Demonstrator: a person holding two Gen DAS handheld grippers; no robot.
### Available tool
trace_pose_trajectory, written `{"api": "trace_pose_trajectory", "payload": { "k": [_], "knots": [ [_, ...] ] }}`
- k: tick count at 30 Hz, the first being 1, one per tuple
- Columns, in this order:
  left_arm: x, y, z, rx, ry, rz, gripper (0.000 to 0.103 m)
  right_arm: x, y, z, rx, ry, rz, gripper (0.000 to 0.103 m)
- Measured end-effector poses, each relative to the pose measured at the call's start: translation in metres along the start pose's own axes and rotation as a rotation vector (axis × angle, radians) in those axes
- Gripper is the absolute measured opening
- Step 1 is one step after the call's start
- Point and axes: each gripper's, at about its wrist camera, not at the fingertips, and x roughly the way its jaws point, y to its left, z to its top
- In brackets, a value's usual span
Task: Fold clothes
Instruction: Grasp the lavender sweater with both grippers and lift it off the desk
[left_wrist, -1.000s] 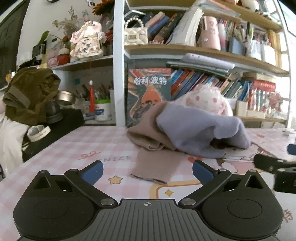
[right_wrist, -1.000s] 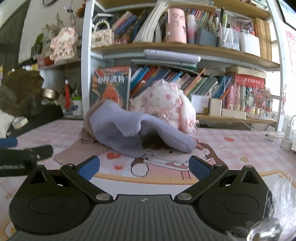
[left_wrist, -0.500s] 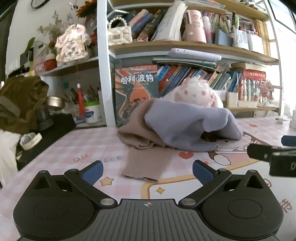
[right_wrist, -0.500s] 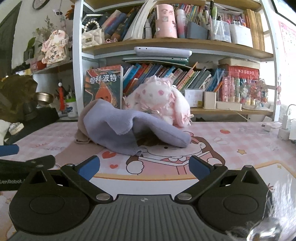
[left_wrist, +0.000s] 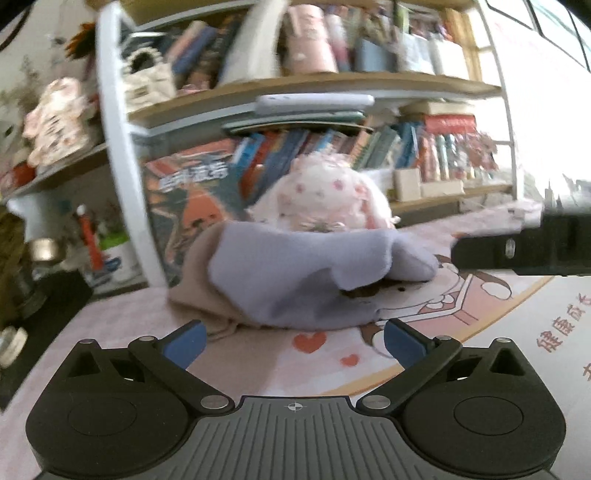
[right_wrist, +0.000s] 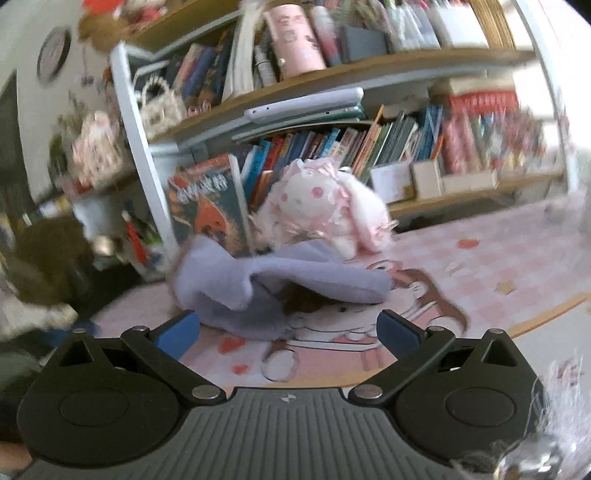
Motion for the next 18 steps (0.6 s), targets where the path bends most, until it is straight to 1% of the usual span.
{"api": "trace_pose_trajectory", "payload": {
  "k": [1, 4, 7, 9, 11, 12, 13, 14, 15, 16, 17, 18],
  "knots": [
    [0.004, -0.006, 0.002, 0.021, 0.000, -0.009, 0.103, 0.001, -0.007, 0.003, 0.055, 0.004, 0.027, 0.101],
    [0.018, -0.023, 0.008, 0.086, -0.005, -0.019, 0.103, 0.005, -0.030, 0.009, 0.219, 0.024, 0.068, 0.101],
    [0.039, -0.035, 0.017, 0.141, -0.021, 0.024, 0.103, 0.012, -0.049, 0.012, 0.372, 0.048, 0.104, 0.101],
    [0.052, -0.039, 0.024, 0.166, -0.044, 0.067, 0.103, 0.016, -0.058, 0.012, 0.465, 0.052, 0.139, 0.101],
    [0.060, -0.041, 0.030, 0.179, -0.065, 0.091, 0.103, 0.022, -0.066, 0.011, 0.565, 0.053, 0.177, 0.101],
    [0.065, -0.041, 0.031, 0.188, -0.072, 0.096, 0.099, 0.026, -0.070, 0.010, 0.616, 0.055, 0.196, 0.101],
    [0.070, -0.041, 0.032, 0.197, -0.078, 0.102, 0.095, 0.031, -0.074, 0.009, 0.672, 0.059, 0.212, 0.101],
    [0.074, -0.041, 0.033, 0.206, -0.085, 0.107, 0.076, 0.038, -0.077, 0.008, 0.723, 0.064, 0.224, 0.101],
    [0.078, -0.040, 0.031, 0.219, -0.074, 0.123, 0.047, 0.044, -0.079, 0.007, 0.772, 0.069, 0.233, 0.101],
    [0.082, -0.039, 0.029, 0.231, -0.063, 0.139, 0.039, 0.049, -0.081, 0.006, 0.813, 0.075, 0.239, 0.101],
    [0.081, -0.035, 0.028, 0.222, -0.059, 0.135, 0.033, 0.055, -0.082, 0.005, 0.853, 0.085, 0.247, 0.100],
    [0.075, -0.029, 0.028, 0.191, -0.069, 0.111, 0.027, 0.060, -0.082, 0.003, 0.891, 0.096, 0.258, 0.100]
  ]
}}
